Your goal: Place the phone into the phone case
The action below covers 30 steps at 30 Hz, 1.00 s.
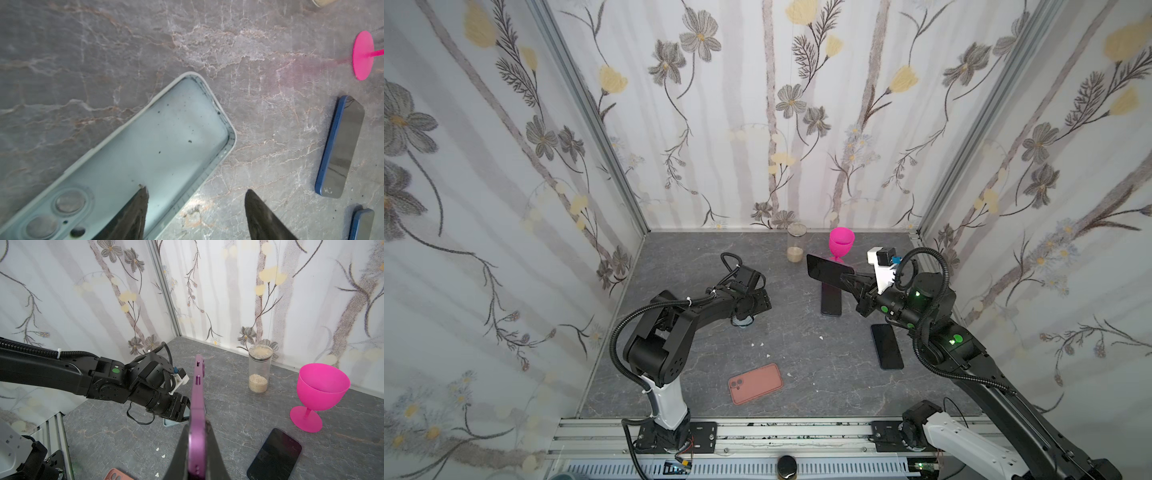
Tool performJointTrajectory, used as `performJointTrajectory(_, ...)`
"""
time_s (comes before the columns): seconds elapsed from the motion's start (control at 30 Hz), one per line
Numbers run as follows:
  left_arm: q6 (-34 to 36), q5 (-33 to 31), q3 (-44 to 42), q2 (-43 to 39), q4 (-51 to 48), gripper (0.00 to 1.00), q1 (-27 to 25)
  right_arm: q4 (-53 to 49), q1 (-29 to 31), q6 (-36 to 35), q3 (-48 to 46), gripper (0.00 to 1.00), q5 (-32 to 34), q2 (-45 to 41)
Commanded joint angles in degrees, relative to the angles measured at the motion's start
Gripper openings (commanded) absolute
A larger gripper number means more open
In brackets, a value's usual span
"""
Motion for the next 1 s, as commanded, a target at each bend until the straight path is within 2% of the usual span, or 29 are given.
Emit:
performJointTrajectory(0.0,2.76,-0.94,4.37,2.58,-2.12,0.73,0.01,3.71,-0.20,0.67,-0.08,0.00,-1.61,-0.07)
performJointTrajectory(0.27,8.70,-3.05,18.33,10.25,-9.18,0.73,-0.33,3.68,-0.73,1.93,0.54,0.00,-3.48,0.11)
performJointTrajectory(0.7,13.46,-4.38,26.71,17.46,-15.14,0.73,-0.42,3.62,-2.67,2.10,0.28,0.00,-4.78,2.11)
performJointTrajectory(0.97,15.30,-3.49,29.39,18.66,-16.37,0.73,-0.51,3.77,-3.90,2.19,0.15,0.00,-5.47,3.86)
